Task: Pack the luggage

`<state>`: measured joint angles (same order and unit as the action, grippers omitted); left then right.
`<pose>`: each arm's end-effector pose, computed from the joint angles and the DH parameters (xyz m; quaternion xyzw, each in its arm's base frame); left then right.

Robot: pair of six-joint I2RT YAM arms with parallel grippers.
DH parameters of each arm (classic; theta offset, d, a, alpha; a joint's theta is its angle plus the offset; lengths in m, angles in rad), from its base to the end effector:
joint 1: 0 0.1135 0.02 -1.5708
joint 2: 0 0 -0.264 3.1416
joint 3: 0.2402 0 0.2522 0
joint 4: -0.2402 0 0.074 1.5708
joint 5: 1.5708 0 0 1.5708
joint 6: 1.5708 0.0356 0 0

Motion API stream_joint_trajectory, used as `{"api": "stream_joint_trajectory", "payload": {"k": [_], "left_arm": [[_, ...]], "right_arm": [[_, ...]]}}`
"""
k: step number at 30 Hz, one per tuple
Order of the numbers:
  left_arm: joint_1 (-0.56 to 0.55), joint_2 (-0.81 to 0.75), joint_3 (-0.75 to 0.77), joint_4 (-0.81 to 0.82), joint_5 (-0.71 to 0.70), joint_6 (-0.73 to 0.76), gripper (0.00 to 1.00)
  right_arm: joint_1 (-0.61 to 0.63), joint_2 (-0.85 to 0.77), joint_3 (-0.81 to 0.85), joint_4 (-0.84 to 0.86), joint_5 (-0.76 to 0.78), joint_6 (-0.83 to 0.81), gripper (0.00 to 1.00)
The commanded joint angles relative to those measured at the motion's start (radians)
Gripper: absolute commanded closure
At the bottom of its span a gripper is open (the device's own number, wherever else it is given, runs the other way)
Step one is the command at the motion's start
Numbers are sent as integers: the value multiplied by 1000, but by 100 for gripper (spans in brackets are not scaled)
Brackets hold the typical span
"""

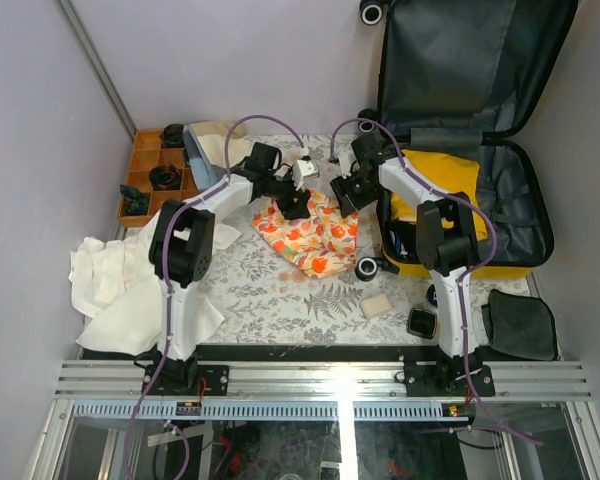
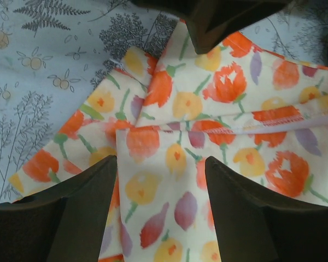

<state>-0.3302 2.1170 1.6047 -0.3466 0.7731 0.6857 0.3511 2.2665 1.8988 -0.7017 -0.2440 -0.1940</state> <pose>0.4319 -0.1743 0.1960 0.5371 0.6946 -0.2907 0.3802 0.4586 0.1771 0.1889 -0.2879 0.9179 0.1368 0.2362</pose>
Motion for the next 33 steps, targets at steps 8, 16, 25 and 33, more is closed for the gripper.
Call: {"api": "stream_joint_trajectory", "payload": {"k": [8, 16, 25, 33], "left_arm": [[-24, 126, 203, -136, 32, 162, 62], [-9, -151, -95, -191, 82, 364, 95], [-1, -458, -414, -14, 56, 400, 100], [0, -588, -515, 45, 16, 442, 100]], "right_arm": [[-18, 54, 73, -119, -2, 2, 86], [-13, -32, 146, -124, -313, 108, 100], [88, -48, 229, -61, -521, 214, 100], [205, 75, 411, 30, -517, 193, 100]]}}
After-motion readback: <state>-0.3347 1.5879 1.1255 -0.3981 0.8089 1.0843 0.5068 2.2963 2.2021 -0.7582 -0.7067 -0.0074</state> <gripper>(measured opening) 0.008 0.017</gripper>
